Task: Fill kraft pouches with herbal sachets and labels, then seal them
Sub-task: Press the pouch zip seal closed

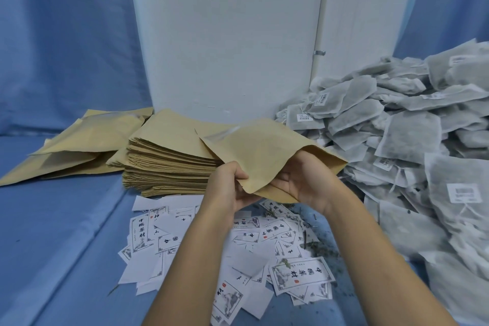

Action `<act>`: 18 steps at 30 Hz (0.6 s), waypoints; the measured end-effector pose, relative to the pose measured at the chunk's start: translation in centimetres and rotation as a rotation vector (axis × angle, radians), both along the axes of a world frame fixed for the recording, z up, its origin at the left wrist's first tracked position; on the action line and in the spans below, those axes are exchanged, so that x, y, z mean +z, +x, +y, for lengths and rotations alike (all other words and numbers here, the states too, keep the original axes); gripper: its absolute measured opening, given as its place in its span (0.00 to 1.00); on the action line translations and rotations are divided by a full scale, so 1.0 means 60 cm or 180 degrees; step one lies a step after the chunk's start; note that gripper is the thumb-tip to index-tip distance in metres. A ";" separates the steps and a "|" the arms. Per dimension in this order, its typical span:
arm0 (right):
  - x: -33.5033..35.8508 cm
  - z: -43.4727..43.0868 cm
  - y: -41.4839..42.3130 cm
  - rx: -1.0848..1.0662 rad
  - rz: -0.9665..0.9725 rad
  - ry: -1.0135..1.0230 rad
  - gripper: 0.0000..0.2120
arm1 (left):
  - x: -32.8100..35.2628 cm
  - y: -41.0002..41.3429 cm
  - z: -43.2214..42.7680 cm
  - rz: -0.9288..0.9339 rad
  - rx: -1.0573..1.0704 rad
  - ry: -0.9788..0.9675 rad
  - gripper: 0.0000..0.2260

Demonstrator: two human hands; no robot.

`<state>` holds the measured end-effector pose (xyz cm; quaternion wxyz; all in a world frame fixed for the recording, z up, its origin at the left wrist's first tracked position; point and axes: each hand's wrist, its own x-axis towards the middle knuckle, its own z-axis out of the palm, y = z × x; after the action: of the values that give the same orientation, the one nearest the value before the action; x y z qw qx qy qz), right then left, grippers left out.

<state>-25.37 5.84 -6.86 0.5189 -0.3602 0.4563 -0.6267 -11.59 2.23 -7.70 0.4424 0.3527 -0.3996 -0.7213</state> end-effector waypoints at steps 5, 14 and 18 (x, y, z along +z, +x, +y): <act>-0.001 -0.005 0.017 -0.0367 0.0114 -0.0145 0.13 | -0.001 -0.005 0.004 0.0105 0.0171 0.0097 0.09; 0.000 -0.015 0.036 -0.0663 0.0456 -0.0431 0.14 | -0.008 -0.007 -0.005 0.0090 0.0007 -0.0053 0.03; -0.004 -0.015 0.023 -0.0547 0.0242 -0.0065 0.14 | -0.006 -0.001 -0.008 -0.0166 -0.0178 -0.0179 0.03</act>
<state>-23.97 4.92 -7.08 0.4418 -0.3484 0.4985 -0.6595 -11.66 1.76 -8.05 0.4212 0.3475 -0.4408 -0.7124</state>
